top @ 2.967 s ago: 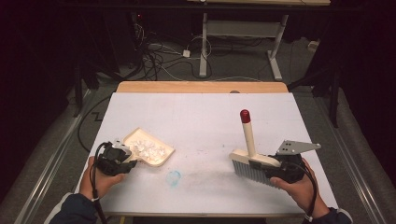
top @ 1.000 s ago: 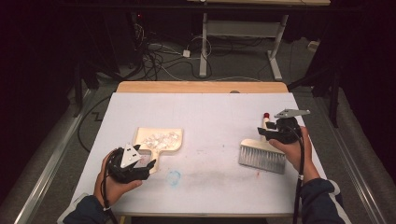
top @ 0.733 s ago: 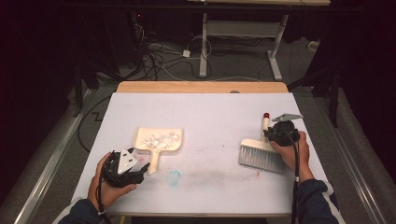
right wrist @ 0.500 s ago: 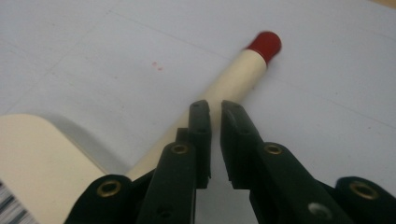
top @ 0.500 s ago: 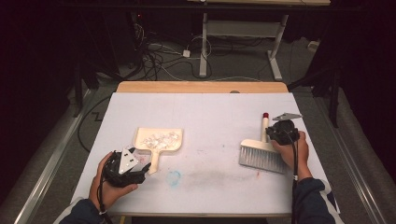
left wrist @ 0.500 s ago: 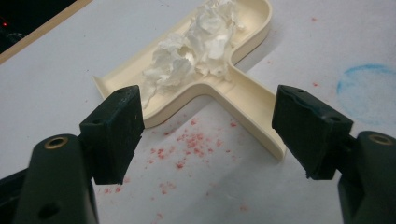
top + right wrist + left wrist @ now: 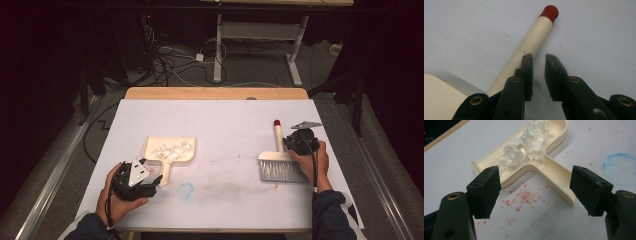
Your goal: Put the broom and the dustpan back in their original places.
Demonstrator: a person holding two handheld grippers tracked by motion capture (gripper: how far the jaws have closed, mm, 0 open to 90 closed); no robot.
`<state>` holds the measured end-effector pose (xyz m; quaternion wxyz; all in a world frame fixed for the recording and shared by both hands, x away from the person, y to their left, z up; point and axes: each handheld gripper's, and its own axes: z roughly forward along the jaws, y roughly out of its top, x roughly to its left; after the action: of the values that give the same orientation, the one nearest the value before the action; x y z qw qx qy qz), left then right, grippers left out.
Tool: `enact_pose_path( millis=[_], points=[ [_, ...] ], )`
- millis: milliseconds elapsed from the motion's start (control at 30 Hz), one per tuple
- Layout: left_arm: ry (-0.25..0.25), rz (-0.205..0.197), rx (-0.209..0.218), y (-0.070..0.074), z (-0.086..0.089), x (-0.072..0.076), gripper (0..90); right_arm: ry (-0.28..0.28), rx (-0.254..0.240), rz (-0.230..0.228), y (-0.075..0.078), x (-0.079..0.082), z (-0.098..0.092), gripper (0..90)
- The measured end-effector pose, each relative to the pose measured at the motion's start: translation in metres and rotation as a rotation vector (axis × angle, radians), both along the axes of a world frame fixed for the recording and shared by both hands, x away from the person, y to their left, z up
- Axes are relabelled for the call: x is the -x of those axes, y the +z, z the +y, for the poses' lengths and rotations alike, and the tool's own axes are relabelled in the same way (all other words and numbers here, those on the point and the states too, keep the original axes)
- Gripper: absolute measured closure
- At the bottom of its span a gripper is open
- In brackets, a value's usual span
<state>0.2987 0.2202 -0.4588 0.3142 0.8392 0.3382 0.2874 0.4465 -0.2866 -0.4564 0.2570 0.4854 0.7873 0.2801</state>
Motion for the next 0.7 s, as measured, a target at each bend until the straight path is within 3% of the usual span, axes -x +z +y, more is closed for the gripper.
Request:
enact_pose_path(
  millis=[233,433,700],
  points=[
    [-0.013,-0.009,0.006,0.001,0.001,0.002,23.6,0.045,-0.083,-0.084,0.015,0.013,0.000,69.2],
    [-0.015,-0.021,0.004,0.001,0.001,0.003,23.4,0.091,-0.104,-0.162,0.028,0.028,0.009,59.9],
    [-0.045,-0.019,0.007,0.000,-0.003,0.008,21.6,0.165,-0.148,-0.233,0.038,0.044,0.019,47.7]
  ],
)
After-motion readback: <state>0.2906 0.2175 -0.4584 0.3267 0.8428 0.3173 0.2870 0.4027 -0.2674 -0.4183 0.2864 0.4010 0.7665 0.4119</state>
